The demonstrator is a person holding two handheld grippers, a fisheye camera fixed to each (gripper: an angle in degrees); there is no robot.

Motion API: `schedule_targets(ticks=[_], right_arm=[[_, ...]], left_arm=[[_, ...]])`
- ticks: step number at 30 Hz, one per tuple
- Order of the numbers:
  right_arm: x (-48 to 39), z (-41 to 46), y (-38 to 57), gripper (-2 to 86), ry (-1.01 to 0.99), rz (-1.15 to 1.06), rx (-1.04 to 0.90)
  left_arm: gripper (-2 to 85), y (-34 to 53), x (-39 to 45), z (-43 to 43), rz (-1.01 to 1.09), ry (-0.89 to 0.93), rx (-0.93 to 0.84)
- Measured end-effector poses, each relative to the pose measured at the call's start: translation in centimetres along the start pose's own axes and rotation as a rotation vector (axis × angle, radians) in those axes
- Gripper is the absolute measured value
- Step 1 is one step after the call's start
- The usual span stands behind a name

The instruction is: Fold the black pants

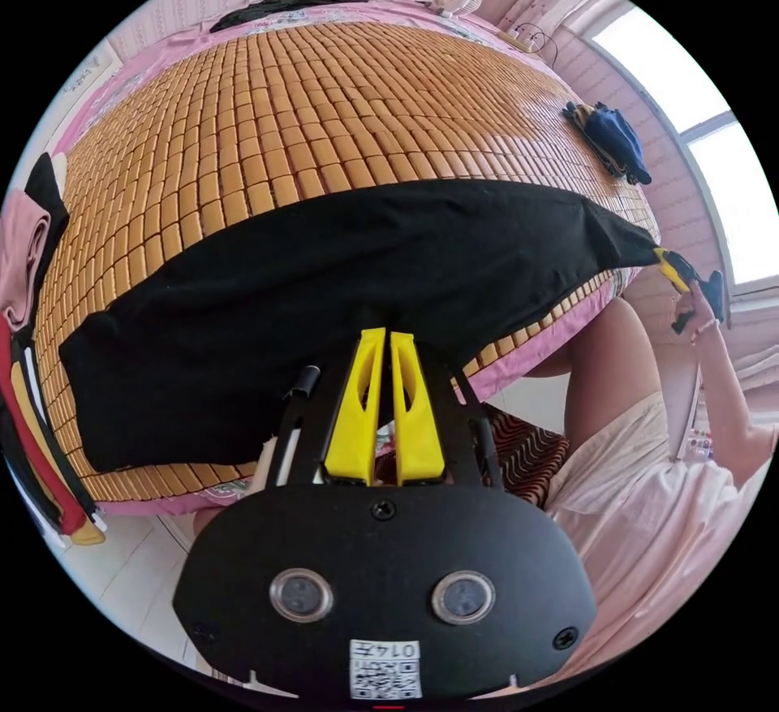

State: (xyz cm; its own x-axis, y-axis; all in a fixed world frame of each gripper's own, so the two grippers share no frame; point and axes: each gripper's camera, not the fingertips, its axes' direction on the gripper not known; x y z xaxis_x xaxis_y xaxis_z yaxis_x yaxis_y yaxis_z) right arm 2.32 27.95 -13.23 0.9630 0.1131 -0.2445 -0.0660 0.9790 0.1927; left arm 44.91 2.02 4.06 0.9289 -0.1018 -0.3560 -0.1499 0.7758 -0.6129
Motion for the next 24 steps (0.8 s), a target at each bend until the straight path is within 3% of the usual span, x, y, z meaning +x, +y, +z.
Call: schedule_targets(ticks=[2,5,9,16,20,24], right_arm=[[-2.3,1.3,-1.2,5.2,0.134,-0.134,0.004],[-3.2,4.3,-1.5,6.2,0.292,-0.121,-0.078],[-10.3,7.1,0.5,4.6,0.353,-0.301,-0.054],[-37.8,26.6,11.0,0.2,0.13,-0.989,-0.475],[-51.1,36.9,16.8,-0.3,0.217,-1.27,-0.598],[-58.0,44.6,18.6,-0.4,0.424,-1.359,-0.739]], left_arm=[[-0.3,0.4,0.6,-0.1,0.021,0.003,0.012],[1.0,1.5,1.8,-0.4,0.045,-0.008,0.04],[3.2,3.7,3.5,-2.2,0.06,-0.019,0.119],[-0.1,2.7,8.7,-2.1,0.2,0.061,0.148],[-0.8,-0.3,12.9,-0.2,0.316,0.054,0.111],[-1.0,-1.9,15.5,2.4,0.345,-0.052,0.039]])
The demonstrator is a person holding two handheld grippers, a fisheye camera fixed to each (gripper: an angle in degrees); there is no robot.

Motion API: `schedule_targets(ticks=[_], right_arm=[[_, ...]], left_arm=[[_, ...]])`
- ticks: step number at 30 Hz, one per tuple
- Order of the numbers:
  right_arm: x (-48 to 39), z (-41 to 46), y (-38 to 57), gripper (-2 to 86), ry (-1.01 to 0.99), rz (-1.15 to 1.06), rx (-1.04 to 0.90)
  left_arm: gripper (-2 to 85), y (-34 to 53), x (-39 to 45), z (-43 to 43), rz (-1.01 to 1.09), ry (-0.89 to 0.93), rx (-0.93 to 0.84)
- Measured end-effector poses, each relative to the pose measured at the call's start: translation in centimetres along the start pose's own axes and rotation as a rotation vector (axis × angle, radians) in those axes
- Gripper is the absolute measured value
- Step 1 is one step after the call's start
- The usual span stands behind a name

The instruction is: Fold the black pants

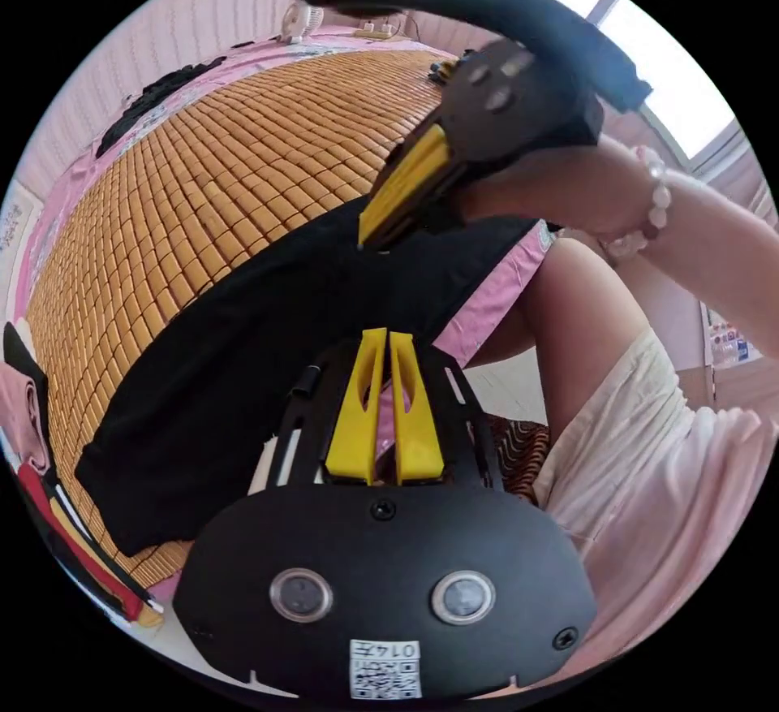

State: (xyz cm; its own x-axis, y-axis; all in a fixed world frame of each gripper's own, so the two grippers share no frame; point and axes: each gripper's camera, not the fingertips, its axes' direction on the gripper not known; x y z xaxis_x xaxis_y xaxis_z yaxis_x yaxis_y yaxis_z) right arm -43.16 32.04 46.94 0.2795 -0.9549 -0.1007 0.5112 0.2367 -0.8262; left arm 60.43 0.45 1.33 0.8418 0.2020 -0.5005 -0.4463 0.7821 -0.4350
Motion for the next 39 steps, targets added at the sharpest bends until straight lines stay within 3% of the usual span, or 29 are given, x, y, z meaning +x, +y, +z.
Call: schedule_targets(ticks=[7,14,16,27,36,39], right_arm=[[-1.0,2.2,-10.1,-0.5,0.031,-0.093,-0.193],[-1.8,3.2,-16.1,-0.7,0.053,-0.208,-0.307],[-1.7,3.3,-16.8,-0.8,0.051,-0.21,-0.312],[-0.2,3.3,-17.1,-0.5,0.049,-0.21,-0.366],[3.5,1.1,-7.9,-0.6,0.021,-0.061,-0.159],[6.1,-0.4,-0.8,-0.8,-0.053,0.012,0.069]], left_arm=[[-1.0,0.9,2.1,0.8,0.084,-0.057,0.049],[-1.0,0.1,1.9,-0.4,-0.004,0.072,0.102],[-1.0,-0.2,2.4,1.2,-0.003,0.052,0.011],[-1.0,1.2,2.4,1.1,0.018,0.078,0.031],[-1.0,2.1,2.7,0.0,0.048,0.04,0.0],[-1.0,3.8,3.2,-1.4,0.074,-0.004,0.002]])
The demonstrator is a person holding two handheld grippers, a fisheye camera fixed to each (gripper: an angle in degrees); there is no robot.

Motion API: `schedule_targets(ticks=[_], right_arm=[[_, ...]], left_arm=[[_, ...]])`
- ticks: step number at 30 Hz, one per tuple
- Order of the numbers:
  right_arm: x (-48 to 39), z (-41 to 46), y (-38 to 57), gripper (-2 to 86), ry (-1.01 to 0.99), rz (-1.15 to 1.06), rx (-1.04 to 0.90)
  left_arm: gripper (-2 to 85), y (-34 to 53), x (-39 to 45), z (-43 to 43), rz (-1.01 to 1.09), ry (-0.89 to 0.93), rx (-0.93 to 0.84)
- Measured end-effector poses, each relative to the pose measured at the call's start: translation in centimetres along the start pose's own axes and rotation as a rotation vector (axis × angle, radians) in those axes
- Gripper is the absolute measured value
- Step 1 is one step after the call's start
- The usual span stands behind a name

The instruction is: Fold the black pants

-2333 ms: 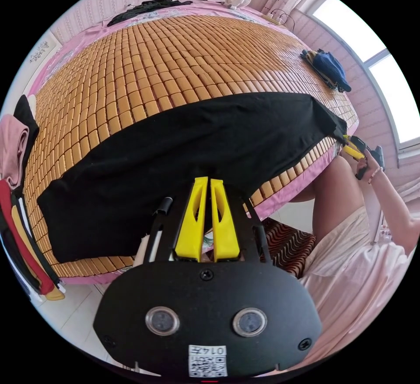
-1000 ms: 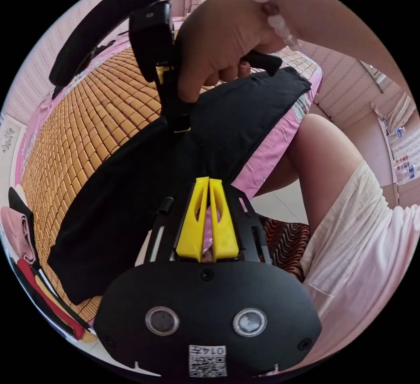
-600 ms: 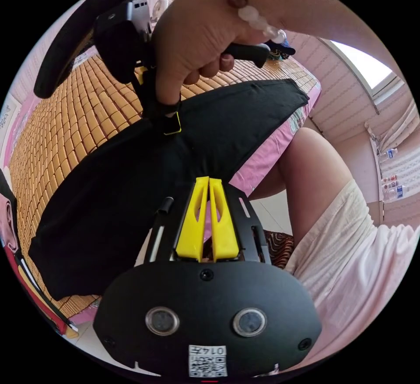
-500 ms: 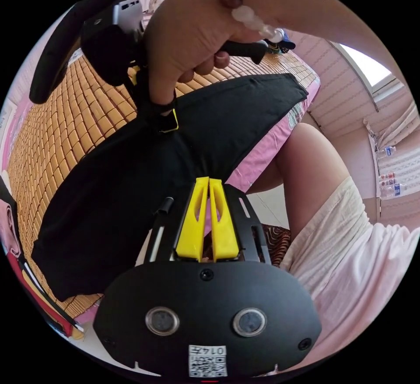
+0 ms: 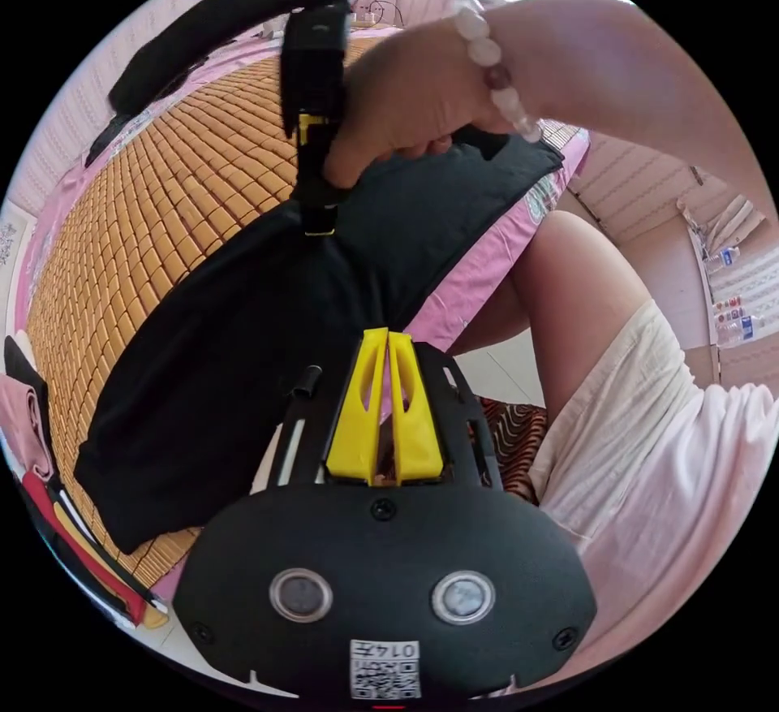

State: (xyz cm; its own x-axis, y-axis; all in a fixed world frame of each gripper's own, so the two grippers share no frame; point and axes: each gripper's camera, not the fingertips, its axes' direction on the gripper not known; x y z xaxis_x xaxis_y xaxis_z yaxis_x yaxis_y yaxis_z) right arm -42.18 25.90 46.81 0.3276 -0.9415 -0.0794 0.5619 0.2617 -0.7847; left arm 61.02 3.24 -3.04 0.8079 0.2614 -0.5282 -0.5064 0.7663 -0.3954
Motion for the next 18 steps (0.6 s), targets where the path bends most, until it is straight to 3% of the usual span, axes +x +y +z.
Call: schedule_targets(ticks=[5,12,18], right_arm=[[7.7,-3.9,20.4,0.0,-0.054,0.498,0.392],[15.9,-3.3,46.5,11.2,0.119,0.993,0.397],[21.2,0.1,62.2,17.5,-0.01,1.417,0.428]], left_arm=[[-1.0,3.6,-2.0,-2.2,-0.068,-0.04,0.029],[-1.0,9.5,-8.5,-4.9,-0.354,-0.052,0.085],[-1.0,12.2,-12.0,-5.6,-0.49,-0.093,0.06]])
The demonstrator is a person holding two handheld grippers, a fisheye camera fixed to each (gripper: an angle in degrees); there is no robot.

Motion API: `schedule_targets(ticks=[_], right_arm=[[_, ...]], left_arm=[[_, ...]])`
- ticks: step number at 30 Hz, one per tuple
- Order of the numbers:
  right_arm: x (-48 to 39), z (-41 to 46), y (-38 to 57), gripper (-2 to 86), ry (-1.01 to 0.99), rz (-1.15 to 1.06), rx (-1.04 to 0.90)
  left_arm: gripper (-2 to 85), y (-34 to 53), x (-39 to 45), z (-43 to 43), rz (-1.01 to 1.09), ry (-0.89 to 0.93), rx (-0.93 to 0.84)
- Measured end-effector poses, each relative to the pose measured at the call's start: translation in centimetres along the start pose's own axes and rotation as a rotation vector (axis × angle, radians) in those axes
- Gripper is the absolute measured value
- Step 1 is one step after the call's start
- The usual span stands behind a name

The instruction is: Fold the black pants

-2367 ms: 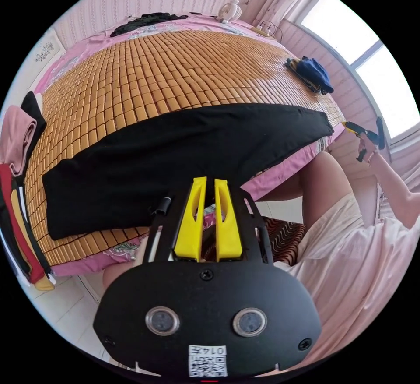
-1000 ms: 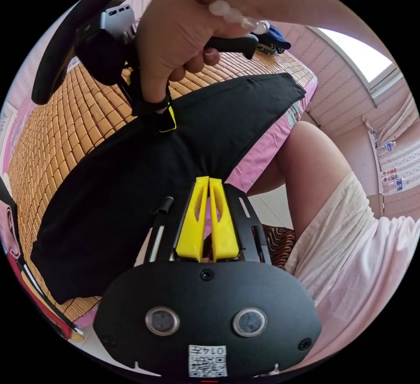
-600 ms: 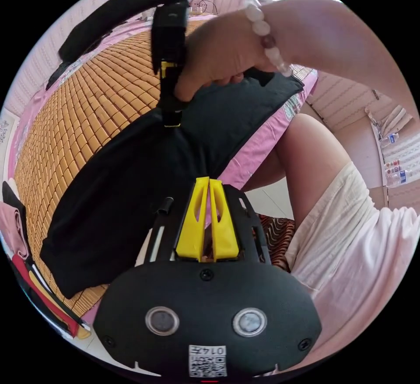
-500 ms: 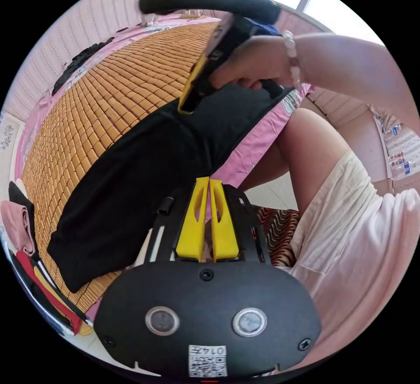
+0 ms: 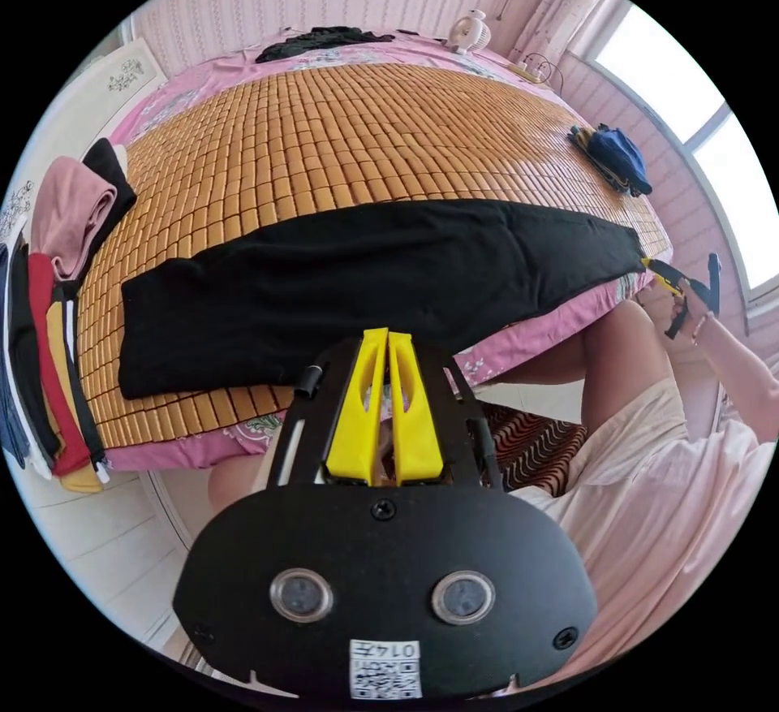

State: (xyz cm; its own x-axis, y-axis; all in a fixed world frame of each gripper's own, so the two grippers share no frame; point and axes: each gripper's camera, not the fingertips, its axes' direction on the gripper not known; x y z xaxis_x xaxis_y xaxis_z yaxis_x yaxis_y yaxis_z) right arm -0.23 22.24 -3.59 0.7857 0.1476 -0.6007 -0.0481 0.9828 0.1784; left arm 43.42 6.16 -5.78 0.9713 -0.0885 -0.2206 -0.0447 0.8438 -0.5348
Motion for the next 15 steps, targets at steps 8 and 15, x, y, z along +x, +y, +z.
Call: schedule_targets(ticks=[8,15], right_arm=[[11.0,-1.7,-1.3,11.8,-0.123,0.246,0.032],[14.1,-6.0,-2.2,4.0,-0.239,0.093,0.036]], left_arm=[[-1.0,0.4,-1.9,2.4,-0.059,-0.015,-0.079],[-1.0,0.4,-3.3,2.7,-0.052,0.001,-0.094]])
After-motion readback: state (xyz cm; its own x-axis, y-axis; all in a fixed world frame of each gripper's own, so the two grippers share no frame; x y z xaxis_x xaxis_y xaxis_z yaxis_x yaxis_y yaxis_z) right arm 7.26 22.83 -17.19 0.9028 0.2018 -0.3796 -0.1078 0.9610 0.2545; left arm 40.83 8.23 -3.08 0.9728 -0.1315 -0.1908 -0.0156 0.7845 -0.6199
